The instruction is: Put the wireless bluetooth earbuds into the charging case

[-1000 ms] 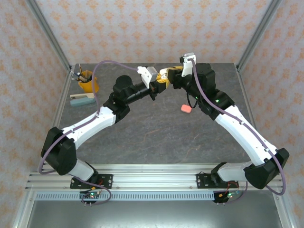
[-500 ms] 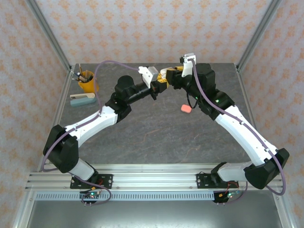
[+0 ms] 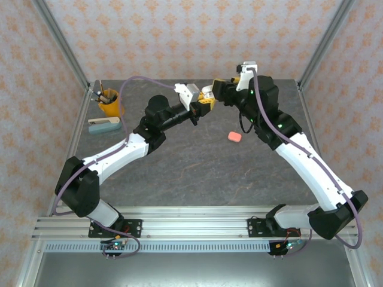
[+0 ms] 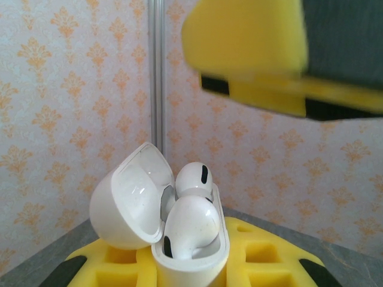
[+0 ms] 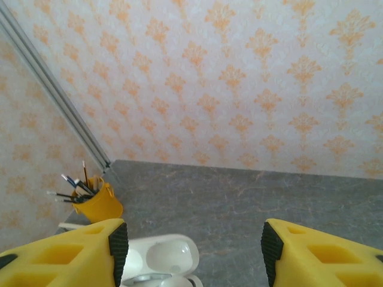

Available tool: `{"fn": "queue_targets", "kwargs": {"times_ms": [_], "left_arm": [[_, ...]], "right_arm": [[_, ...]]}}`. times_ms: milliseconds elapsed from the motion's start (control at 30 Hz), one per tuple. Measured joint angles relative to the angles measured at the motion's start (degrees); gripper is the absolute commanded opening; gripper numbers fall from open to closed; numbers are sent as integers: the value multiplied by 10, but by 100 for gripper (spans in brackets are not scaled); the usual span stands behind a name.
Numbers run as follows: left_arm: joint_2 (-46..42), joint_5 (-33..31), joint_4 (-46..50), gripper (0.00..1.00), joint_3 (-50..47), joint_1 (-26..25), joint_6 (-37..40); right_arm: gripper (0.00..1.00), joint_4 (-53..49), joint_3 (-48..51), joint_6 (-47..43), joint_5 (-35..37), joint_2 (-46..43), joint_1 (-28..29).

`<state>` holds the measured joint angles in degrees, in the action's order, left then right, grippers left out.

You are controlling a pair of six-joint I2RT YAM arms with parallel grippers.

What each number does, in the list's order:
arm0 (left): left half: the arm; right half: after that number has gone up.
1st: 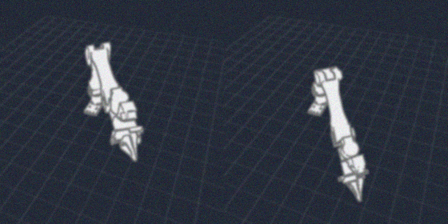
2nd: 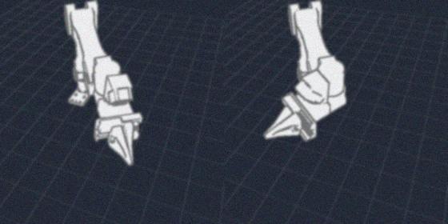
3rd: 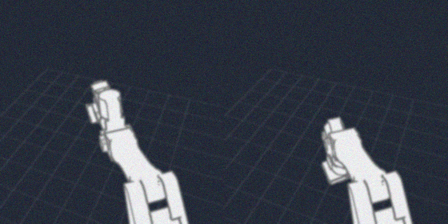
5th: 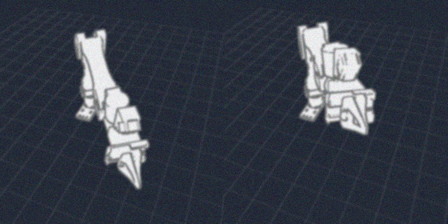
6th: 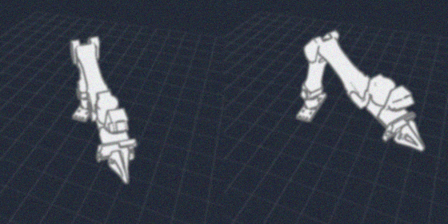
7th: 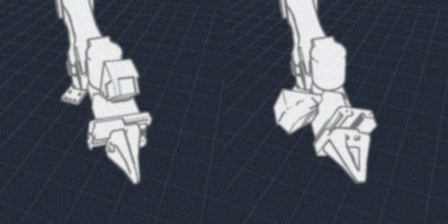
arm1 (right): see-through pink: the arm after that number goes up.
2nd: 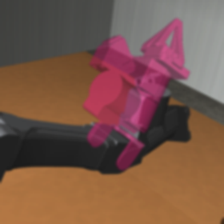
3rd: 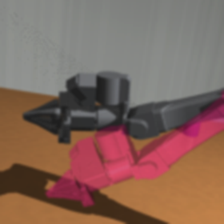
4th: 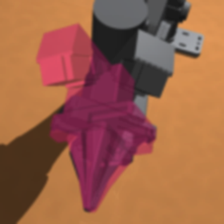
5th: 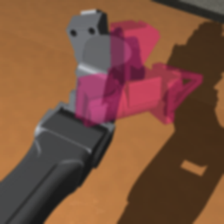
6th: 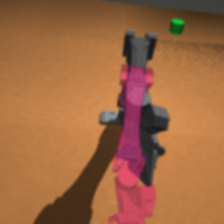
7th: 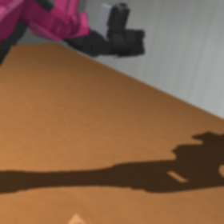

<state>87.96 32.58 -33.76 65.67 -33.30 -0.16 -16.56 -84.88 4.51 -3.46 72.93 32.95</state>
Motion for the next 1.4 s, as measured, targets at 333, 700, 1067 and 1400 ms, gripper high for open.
{"fn": "queue_targets", "kwargs": {"times_ms": [333,700,1067,1400], "left_arm": [[-1,6,26,0,-19,0,29],[-18,21,83,0,-44,0,68],[-22,12,93,0,-61,6,62],[13,-3,86,0,-55,11,0]], "right_arm": [[59,-196,-272,19,2,145,-12],[50,-416,-393,19,-46,339,-12],[45,-407,-255,34,-81,232,-14],[49,-360,-142,122,-8,152,-50]]}}
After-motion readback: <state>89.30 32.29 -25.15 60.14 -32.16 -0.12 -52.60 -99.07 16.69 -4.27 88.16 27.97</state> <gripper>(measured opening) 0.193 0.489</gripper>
